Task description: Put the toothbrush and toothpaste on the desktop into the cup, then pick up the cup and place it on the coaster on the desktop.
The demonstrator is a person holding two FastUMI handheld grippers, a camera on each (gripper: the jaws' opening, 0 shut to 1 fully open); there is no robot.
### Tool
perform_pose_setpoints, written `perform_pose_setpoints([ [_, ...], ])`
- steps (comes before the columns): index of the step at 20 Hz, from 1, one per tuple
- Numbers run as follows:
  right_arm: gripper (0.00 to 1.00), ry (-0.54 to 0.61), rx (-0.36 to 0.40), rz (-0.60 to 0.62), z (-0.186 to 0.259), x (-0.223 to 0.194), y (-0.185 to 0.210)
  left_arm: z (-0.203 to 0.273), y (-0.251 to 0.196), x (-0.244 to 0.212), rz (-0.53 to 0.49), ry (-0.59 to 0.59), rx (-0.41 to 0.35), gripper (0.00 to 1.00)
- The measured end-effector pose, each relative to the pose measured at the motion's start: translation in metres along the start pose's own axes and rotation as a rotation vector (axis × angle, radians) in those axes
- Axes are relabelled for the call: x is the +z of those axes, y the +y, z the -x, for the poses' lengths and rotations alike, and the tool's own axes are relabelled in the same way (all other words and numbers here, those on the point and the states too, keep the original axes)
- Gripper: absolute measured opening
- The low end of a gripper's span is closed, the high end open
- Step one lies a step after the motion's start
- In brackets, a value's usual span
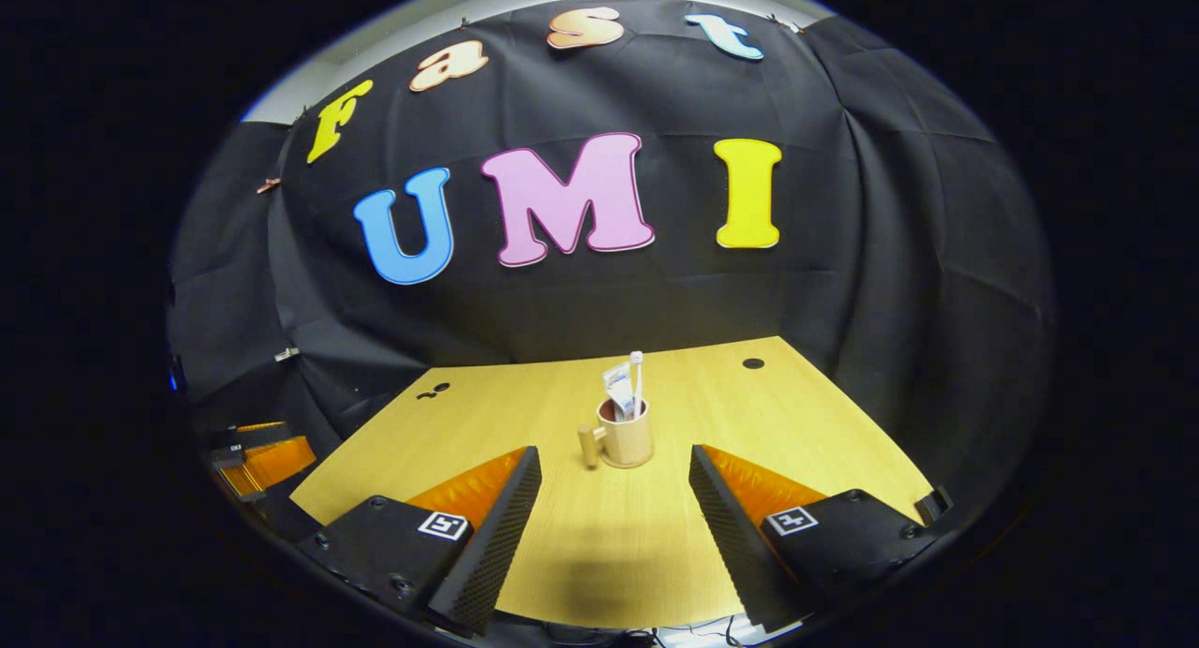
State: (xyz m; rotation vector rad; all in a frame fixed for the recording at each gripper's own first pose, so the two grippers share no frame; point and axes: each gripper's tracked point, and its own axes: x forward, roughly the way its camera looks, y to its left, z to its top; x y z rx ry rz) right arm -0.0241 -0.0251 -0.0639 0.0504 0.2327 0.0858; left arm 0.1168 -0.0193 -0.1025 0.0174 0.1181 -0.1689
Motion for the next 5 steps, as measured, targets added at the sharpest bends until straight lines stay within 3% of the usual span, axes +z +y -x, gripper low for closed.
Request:
perform_pose_setpoints([
  [5, 0.98, 0.004, 0.049, 0.016, 0.008, -0.001, 0.02, 0.019, -0.01, -0.014, 0.014, -0.002, -0.009, 0.98],
])
